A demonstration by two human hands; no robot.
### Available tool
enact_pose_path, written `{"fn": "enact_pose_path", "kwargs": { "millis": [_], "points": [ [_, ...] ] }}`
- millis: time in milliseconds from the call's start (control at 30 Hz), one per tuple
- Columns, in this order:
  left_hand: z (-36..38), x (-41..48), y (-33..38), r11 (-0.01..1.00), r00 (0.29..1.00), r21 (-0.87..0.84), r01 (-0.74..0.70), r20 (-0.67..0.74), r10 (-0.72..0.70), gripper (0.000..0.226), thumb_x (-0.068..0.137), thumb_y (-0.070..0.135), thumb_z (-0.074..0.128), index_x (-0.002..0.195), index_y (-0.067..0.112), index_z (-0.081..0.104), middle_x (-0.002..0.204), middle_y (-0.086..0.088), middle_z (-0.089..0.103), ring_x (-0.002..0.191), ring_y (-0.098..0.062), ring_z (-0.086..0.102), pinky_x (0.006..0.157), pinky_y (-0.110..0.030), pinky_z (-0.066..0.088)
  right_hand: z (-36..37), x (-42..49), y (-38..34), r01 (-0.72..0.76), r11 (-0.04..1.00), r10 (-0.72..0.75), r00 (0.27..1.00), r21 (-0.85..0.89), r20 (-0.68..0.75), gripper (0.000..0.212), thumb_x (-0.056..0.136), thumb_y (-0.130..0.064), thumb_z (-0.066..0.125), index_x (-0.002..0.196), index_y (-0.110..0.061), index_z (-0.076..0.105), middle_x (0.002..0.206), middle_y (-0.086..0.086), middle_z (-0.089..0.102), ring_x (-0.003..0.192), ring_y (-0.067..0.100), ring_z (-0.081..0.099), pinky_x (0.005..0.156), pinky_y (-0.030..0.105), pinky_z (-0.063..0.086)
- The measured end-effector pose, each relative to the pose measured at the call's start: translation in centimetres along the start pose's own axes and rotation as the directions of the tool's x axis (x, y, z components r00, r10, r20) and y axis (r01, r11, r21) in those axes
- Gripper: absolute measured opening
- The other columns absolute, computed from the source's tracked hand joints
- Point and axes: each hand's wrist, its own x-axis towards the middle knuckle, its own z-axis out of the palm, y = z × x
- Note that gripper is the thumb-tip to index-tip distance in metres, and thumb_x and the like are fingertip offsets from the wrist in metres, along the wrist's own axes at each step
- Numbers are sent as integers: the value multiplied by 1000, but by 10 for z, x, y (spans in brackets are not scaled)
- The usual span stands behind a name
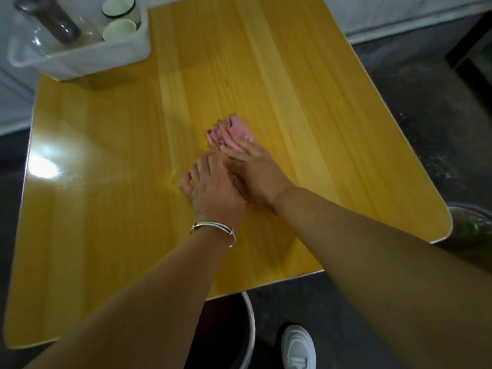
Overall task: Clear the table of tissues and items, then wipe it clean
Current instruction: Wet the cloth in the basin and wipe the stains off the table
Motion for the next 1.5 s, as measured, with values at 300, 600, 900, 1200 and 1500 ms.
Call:
{"fn": "enact_pose_path", "kwargs": {
  "millis": [300,600,900,1200,1500],
  "points": [
    [-12,-46,16,981,978,3,-192,77,192,47,75,-6,47,116,16,47,119,-1,48,118,-20,41,103,-35,19,-13,-101,8,-252,967,240,947,-34,-212,51,80,-28,37,119,-12,64,129,5,60,127,35,47,100,47,37],
    [-17,-71,12,967,955,-50,-249,155,254,54,74,-10,45,119,19,47,122,2,46,117,-16,40,102,-30,15,-10,-156,7,-763,645,692,603,-34,-397,38,91,-12,43,128,-10,52,139,7,42,130,33,26,92,39,27],
    [-61,-81,-61,978,954,-16,-208,216,207,55,74,-9,42,120,21,45,122,4,46,116,-16,39,101,-30,15,33,-121,-96,-691,713,635,708,-121,-309,15,73,-6,61,80,7,64,93,29,61,93,52,58,64,54,52],
    [-109,-79,-130,987,967,-23,-162,193,163,56,73,-11,40,119,20,46,122,4,47,117,-14,41,100,-28,14,66,-84,-186,-565,819,544,821,-101,-174,30,88,-21,55,106,2,59,119,23,50,116,41,39,96,61,35],
    [-135,-80,-192,994,981,-59,-90,167,99,43,77,-5,42,112,19,51,117,3,52,115,-15,45,100,-29,16,104,-48,-263,-150,989,150,982,7,-112,24,83,-10,62,105,-1,66,118,16,56,118,41,43,70,41,50]
  ]
}}
